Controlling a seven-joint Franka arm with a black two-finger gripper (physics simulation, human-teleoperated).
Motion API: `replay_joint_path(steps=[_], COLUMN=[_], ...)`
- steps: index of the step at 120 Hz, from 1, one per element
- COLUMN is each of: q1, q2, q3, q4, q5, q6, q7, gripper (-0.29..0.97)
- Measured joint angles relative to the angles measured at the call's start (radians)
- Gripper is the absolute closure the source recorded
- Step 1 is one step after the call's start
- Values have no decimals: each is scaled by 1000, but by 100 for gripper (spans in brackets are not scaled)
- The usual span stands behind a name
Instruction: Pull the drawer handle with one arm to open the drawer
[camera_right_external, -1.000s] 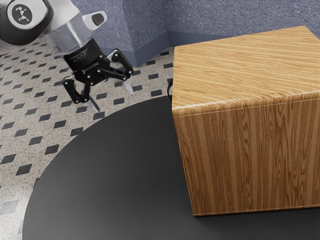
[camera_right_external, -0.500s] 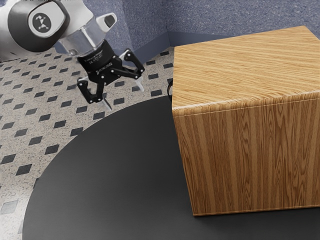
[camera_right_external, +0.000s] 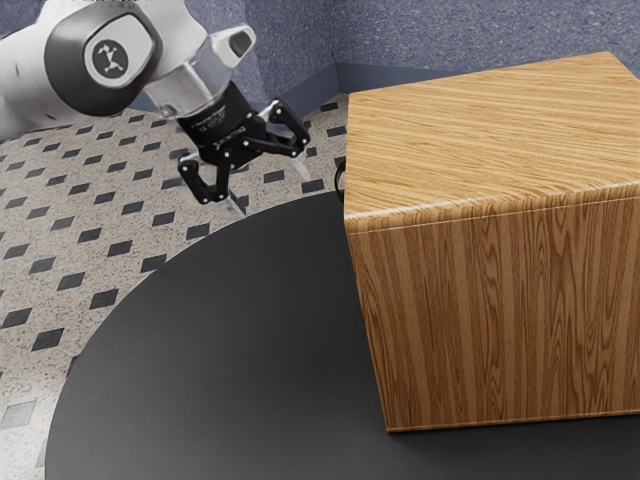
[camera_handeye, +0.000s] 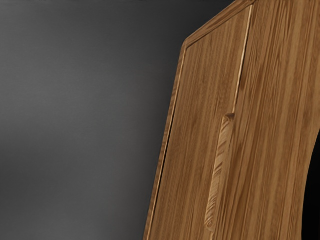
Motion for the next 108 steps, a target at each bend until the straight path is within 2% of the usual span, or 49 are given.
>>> replay_joint_path(steps=[50,108], q1=[7,44], q2=[8,9], q3=[7,1], q4=[1,-26], q5=[-5,-117], q6=[16,77], q7=[51,83], gripper=[0,0])
